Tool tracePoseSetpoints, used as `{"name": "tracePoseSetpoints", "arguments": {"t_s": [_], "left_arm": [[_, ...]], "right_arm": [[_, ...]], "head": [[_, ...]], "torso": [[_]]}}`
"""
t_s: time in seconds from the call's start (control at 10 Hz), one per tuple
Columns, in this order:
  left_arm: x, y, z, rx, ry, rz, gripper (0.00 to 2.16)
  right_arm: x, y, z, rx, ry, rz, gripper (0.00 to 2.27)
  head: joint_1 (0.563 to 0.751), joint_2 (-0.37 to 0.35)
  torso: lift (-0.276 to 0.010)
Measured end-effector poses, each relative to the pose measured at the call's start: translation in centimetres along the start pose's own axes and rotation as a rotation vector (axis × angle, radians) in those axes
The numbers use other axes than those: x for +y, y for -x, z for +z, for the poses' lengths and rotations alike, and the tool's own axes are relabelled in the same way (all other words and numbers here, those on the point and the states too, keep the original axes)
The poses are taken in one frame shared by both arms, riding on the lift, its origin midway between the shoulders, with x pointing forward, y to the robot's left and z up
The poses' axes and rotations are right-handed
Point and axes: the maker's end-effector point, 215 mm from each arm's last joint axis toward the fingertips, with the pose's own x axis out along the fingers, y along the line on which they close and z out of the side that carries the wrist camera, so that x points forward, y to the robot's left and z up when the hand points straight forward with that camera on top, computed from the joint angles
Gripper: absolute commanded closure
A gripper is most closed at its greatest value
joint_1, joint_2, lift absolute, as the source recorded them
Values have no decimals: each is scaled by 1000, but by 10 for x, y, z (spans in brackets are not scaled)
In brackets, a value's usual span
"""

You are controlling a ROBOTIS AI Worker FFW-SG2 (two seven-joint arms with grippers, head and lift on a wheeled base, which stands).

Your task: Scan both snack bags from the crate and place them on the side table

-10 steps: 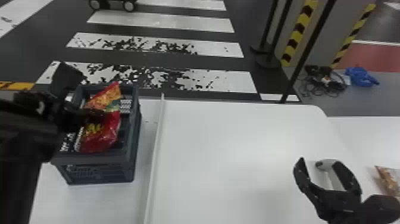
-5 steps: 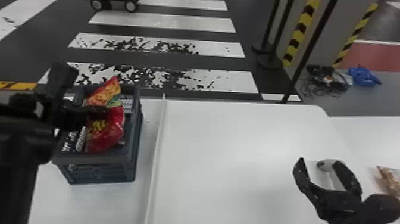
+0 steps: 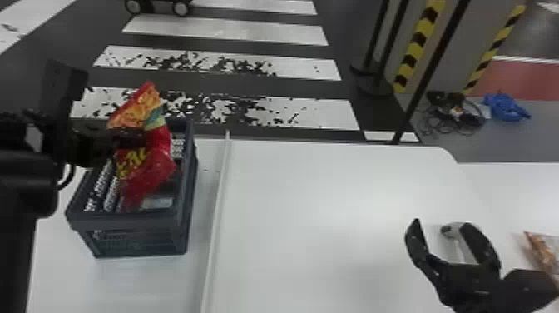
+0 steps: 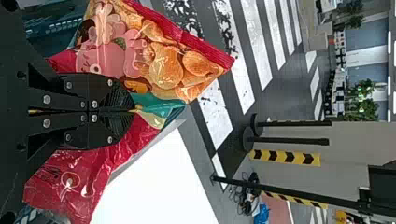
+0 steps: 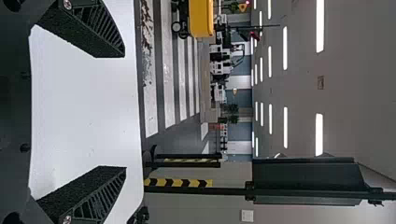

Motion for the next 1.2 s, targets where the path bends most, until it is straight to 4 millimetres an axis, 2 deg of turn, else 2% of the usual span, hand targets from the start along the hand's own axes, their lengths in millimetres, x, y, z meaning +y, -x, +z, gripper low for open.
{"name": "tracePoseSetpoints", "arguments": {"t_s": [0.3, 0.8, 1.2], "left_arm": [[-8, 19, 30, -53, 8, 1, 2142], [-29, 52, 97, -173, 46, 4, 2142], [-54, 61, 129, -224, 41, 13, 2142]], "right_arm": [[0, 0, -1, 1, -1, -1, 63], [-2, 1, -2, 4, -2, -6, 63], [-2, 2, -2, 5, -2, -7, 63]], "head": [[695, -118], [695, -146], [695, -174]], "torso": [[-98], [-98], [-98]]}}
